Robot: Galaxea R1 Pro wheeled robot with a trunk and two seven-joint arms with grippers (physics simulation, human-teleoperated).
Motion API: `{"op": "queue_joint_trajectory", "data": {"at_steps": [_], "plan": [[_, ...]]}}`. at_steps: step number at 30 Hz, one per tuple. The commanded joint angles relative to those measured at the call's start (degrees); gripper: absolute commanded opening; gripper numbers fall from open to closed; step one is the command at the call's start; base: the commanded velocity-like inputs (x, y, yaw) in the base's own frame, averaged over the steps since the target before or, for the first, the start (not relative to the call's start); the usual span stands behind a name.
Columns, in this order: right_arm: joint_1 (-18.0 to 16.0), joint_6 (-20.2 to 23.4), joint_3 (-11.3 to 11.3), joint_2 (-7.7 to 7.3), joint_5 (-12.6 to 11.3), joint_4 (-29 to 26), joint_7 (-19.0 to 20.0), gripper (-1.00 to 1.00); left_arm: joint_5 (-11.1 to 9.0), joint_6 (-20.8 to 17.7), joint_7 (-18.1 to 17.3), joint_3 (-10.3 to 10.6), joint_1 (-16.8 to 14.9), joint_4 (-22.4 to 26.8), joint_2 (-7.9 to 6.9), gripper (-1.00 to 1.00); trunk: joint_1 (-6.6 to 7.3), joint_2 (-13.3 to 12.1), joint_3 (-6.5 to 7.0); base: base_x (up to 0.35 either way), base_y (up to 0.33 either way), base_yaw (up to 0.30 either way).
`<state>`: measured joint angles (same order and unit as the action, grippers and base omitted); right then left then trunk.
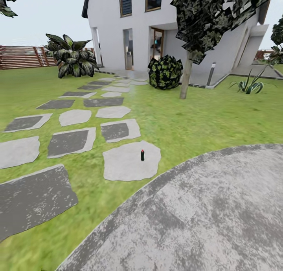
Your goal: In the garden, pick up the pesticide atomizer on the floor and spray pesticide onto both trees until each tree trunk is fully covered.
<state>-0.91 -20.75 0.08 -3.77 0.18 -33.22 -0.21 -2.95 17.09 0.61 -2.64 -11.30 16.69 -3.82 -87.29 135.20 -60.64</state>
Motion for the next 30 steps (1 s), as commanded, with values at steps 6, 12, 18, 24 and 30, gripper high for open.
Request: {"op": "queue_joint_trajectory", "data": {"at_steps": [6, 12, 18, 24, 30], "plan": [[0.0, -0.2, -0.2, -0.26, 0.1, 0.1, 0.1, 1.00, -0.3, 0.1, 0.0, -0.2, 0.0, -0.1, -0.35, 1.00, 0.01, 0.0, -0.09, 0.272, -0.043, 0.041], [0.0, -0.2, -0.3, -0.52, 0.1, 0.1, 0.1, 1.00, -0.3, 0.1, 0.0, -0.3, 0.0, -0.1, -0.39, 1.00, 0.01, 0.0, -0.09, 0.332, -0.071, 0.004], [0.0, -0.1, -0.3, -0.54, 0.1, 0.1, 0.1, 1.00, -0.3, 0.1, 0.0, -0.3, 0.0, -0.1, -0.39, 1.00, 0.01, 0.0, -0.09, 0.338, -0.074, 0.000], [0.0, -0.2, -0.3, -0.54, 0.1, 0.1, 0.1, 1.00, -0.3, 0.1, 0.0, -0.3, 0.0, -0.1, -0.40, 1.00, 0.01, 0.0, -0.09, 0.338, -0.074, 0.000], [0.0, -0.2, -0.3, -0.60, 0.0, 0.1, 0.0, 1.00, -0.3, 0.1, 0.0, -0.3, 0.0, -0.1, -0.40, 1.00, 0.01, 0.0, -0.09, 0.338, -0.074, 0.000]]}}
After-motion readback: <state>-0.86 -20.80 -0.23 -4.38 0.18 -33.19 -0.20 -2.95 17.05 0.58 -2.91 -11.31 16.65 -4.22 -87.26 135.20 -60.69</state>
